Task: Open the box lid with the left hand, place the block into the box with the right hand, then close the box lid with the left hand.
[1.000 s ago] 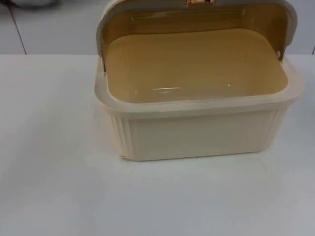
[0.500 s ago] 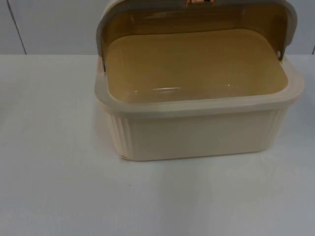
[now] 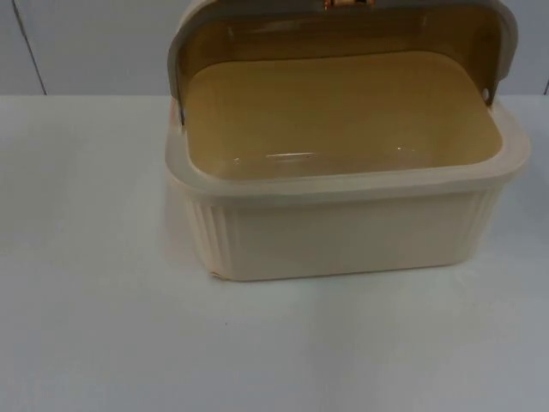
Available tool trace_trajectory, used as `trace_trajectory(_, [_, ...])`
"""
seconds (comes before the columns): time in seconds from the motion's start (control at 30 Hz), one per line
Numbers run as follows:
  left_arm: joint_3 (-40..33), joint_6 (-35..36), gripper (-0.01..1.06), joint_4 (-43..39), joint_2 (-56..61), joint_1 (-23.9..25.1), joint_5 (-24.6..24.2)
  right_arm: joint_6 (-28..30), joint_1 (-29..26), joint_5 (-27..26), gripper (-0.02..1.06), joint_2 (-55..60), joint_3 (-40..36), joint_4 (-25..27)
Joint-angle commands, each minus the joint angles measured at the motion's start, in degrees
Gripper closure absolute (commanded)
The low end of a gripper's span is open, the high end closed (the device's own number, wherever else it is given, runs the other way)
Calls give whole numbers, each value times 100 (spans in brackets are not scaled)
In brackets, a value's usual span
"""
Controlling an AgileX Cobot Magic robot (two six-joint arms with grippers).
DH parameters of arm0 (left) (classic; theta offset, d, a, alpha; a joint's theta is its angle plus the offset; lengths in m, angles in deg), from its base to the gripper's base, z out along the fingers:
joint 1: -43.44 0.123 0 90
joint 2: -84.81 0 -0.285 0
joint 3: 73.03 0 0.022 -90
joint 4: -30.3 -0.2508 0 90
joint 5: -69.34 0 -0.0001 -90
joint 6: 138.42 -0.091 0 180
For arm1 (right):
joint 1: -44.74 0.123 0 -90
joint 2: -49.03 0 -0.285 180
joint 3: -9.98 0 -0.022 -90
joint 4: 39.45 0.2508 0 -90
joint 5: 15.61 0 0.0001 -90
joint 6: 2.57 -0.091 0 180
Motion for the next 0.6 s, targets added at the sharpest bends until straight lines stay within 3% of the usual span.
trace_trajectory(0.0, [42, 287, 105, 60, 68, 115, 478, -6, 26, -46, 1, 0, 26, -17])
trace_trajectory(0.07, [42, 325, 105, 60, 68, 196, 674, -6, 26, -32, 1, 0, 26, -7])
trace_trajectory(0.43, [42, 589, 104, -157, 68, 197, 689, -6, 26, -32, 1, 0, 26, 4])
trace_trajectory(0.47, [30, 589, 100, -157, 68, 197, 689, -6, 26, -32, 1, 0, 26, 4])
trace_trajectory(0.53, [22, 589, 69, -304, 68, 197, 703, -6, 26, -32, 1, 0, 26, 4])
trace_trajectory(0.57, [22, 589, 69, -304, 68, 197, 703, -6, 26, -32, 1, 0, 26, 4])
